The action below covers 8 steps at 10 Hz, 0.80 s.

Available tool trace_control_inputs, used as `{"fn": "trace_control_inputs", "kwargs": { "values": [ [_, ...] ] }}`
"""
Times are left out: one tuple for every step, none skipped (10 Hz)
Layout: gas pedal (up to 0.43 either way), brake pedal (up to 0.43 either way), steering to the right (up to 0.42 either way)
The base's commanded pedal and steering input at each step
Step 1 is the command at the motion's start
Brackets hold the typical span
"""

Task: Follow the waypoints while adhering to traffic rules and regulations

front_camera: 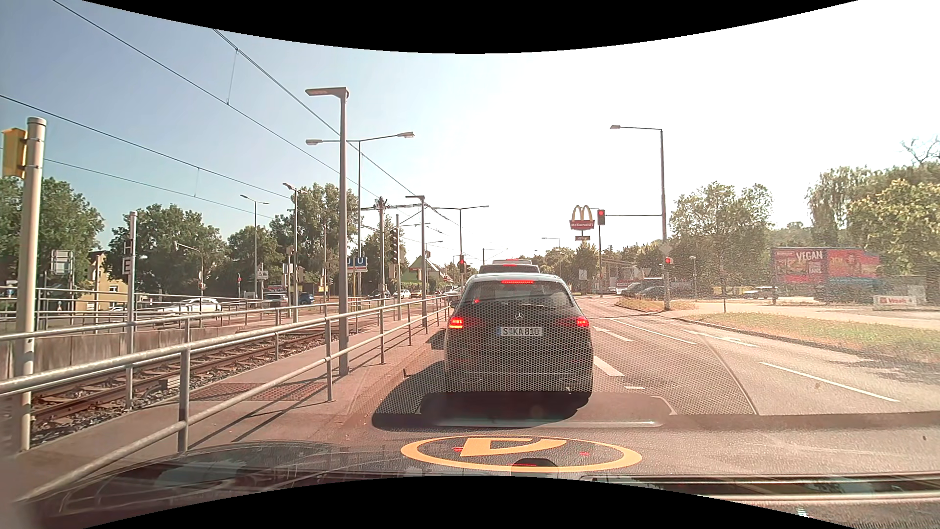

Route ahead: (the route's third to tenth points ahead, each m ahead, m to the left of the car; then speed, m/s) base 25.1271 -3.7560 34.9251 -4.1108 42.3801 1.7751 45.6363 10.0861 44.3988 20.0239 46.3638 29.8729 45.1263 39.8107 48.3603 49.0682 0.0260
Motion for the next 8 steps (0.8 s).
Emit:
{"fn": "trace_control_inputs", "kwargs": {
  "values": [
    [0.000, 0.201, 0.006],
    [0.000, 0.201, 0.006],
    [0.000, 0.201, 0.006],
    [0.000, 0.207, 0.006],
    [0.000, 0.207, 0.006],
    [0.000, 0.207, 0.006],
    [0.000, 0.207, 0.006],
    [0.000, 0.207, 0.006]
  ]
}}
